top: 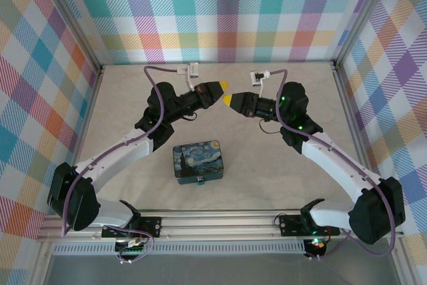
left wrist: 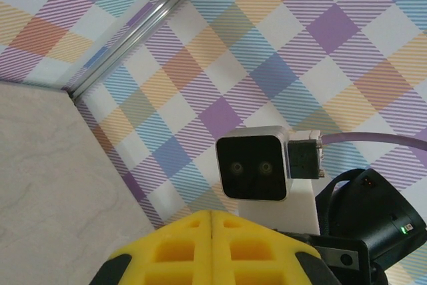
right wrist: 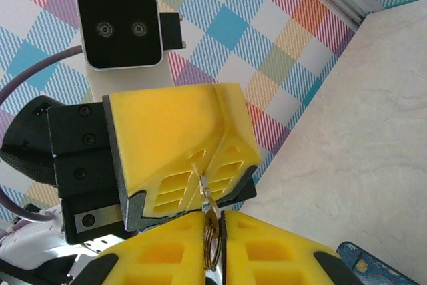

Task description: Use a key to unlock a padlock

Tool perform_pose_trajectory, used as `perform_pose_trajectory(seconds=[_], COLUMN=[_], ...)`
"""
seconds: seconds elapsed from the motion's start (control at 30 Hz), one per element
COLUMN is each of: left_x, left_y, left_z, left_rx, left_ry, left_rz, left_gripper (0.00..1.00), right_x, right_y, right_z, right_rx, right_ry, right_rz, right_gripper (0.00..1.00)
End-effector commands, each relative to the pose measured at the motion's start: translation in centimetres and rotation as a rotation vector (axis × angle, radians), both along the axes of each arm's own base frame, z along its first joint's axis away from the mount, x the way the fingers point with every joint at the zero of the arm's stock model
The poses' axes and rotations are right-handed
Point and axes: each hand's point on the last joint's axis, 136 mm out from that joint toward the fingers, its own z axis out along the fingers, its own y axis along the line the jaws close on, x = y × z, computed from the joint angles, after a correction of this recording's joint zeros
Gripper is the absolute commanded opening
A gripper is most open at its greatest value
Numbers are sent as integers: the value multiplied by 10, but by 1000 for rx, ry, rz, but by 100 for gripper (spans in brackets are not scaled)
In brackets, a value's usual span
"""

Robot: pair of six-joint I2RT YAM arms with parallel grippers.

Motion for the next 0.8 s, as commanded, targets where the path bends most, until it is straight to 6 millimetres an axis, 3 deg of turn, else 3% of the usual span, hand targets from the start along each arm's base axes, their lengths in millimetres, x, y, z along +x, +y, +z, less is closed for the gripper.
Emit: perform_pose_trajectory(seconds=[0.0, 0.07, 0.4, 0.6, 0.77], left_x=[-5, -4, -7, -14, -34], left_y=[-3, -3, 19, 68, 131], left_z=[4, 4, -2, -34, -89], left_rx=[-15, -12, 134, 391, 691], left_ry=[-22, -19, -30, 17, 120], left_rz=[-14, -11, 95, 278, 447], left_gripper=[0, 0, 52, 77, 94], right_x=[-3, -2, 1, 6, 9], right_y=[3, 1, -12, -32, -44], right_z=[17, 13, -20, -48, -62], right_rx=[16, -2, -165, -346, -443], right_ry=[-47, -42, -29, -24, -32], right_rz=[12, 1, -83, -180, -228], right_gripper=[5, 1, 0, 0, 0])
